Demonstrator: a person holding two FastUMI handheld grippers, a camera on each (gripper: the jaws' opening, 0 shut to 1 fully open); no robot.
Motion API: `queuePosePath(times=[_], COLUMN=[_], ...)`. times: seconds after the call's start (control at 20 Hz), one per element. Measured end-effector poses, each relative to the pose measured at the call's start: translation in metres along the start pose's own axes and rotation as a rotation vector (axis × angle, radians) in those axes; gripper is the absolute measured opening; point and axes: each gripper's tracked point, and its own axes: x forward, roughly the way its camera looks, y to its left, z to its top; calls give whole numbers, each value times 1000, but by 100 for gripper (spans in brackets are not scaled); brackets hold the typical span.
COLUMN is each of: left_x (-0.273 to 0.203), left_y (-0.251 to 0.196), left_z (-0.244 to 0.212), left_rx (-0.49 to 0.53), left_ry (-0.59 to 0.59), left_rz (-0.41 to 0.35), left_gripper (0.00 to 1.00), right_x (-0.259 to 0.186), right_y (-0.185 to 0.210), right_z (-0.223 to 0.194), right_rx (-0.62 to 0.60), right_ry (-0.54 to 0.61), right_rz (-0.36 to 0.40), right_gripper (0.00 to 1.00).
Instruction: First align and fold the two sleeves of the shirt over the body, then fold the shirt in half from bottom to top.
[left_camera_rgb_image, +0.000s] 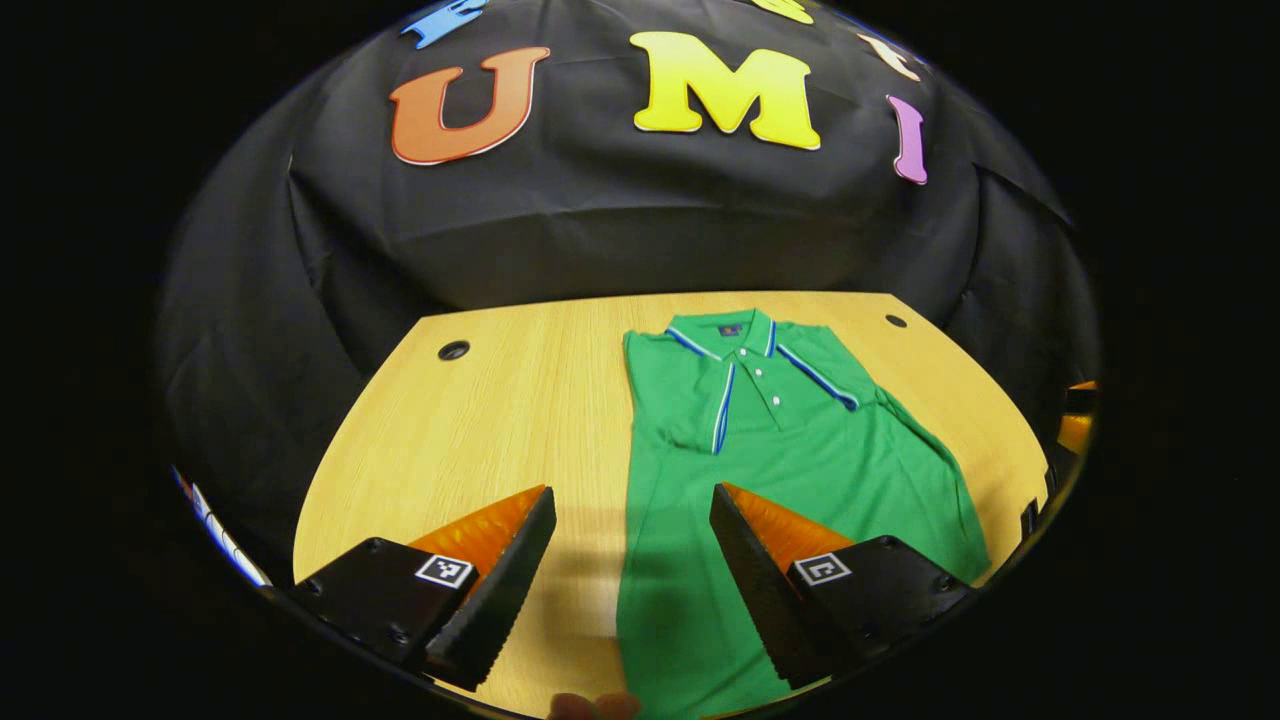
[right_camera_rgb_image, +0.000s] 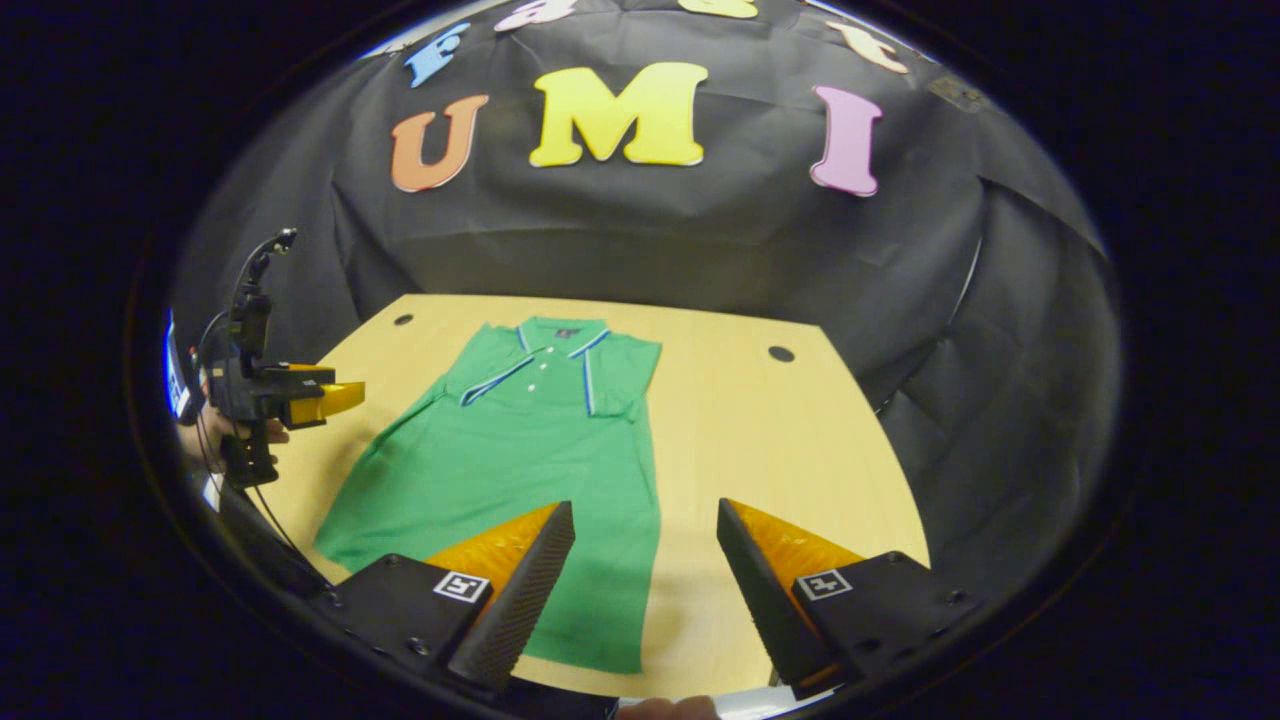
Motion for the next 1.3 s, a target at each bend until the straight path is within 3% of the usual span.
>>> queuePosePath(times=[0.25,0.45,0.8,0.9,1.15,1.3], left_x=[-61,-82,-77,-76,-75,-75], left_y=[-6,-15,-26,-27,-30,-30], left_z=[-101,-150,-183,-187,-192,-194], left_rx=[57,48,-5,-12,41,42], left_ry=[155,246,331,351,373,380], left_rz=[-46,-71,-82,-81,-79,-73], left_gripper=[100,100,100,100,100,100], right_x=[-2,-1,2,9,21,25], right_y=[4,10,19,22,28,24], right_z=[-69,-115,-154,-159,-173,-172], right_rx=[-25,-88,-126,-140,-111,-100], right_ry=[161,258,334,348,386,389], right_rz=[58,103,134,142,159,143], right_gripper=[95,95,97,94,97,94])
